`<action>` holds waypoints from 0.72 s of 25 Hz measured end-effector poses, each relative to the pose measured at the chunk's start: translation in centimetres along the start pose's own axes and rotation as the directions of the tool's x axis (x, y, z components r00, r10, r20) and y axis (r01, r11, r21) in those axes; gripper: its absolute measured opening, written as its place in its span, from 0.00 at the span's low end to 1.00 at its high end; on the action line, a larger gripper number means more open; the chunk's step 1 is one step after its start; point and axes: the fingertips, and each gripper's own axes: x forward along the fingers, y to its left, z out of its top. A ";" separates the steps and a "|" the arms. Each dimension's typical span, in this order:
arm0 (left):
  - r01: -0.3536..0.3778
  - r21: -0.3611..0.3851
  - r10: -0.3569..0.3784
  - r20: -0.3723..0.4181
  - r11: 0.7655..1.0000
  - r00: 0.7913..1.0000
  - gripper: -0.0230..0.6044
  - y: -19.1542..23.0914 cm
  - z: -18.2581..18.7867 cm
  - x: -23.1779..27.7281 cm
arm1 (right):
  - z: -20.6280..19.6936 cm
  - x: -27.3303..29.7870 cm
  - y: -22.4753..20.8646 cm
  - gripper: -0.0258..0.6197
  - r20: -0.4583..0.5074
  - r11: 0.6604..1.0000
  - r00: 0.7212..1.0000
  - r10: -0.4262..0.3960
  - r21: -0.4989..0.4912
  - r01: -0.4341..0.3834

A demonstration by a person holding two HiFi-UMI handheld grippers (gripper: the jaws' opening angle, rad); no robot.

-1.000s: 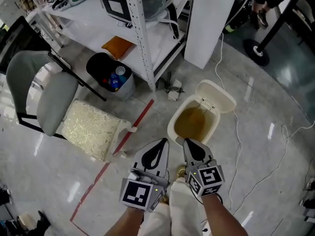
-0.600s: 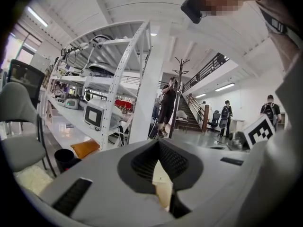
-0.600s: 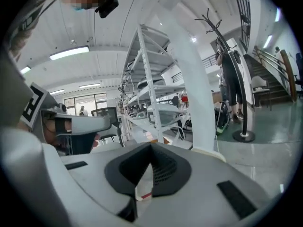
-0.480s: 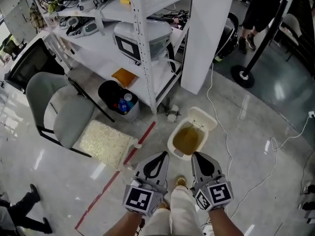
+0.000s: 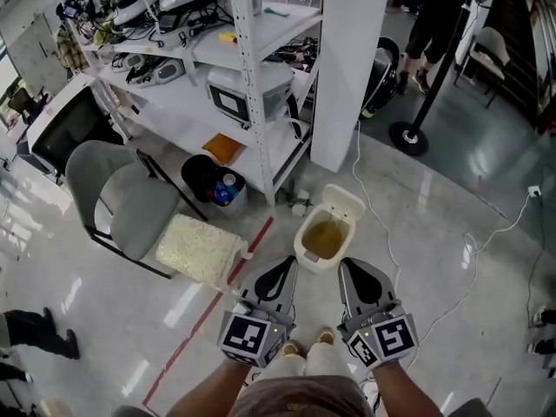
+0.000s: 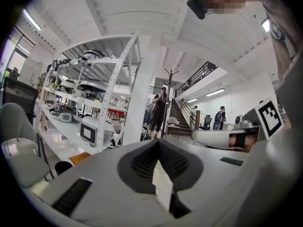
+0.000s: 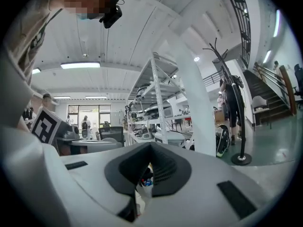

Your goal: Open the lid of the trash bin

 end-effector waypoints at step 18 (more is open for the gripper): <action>-0.037 0.074 0.035 0.029 0.997 0.999 0.02 -10.7 4.3 -6.8 | 4.7 -10.6 2.4 0.06 0.021 1.000 1.000 -0.004 -0.022 0.004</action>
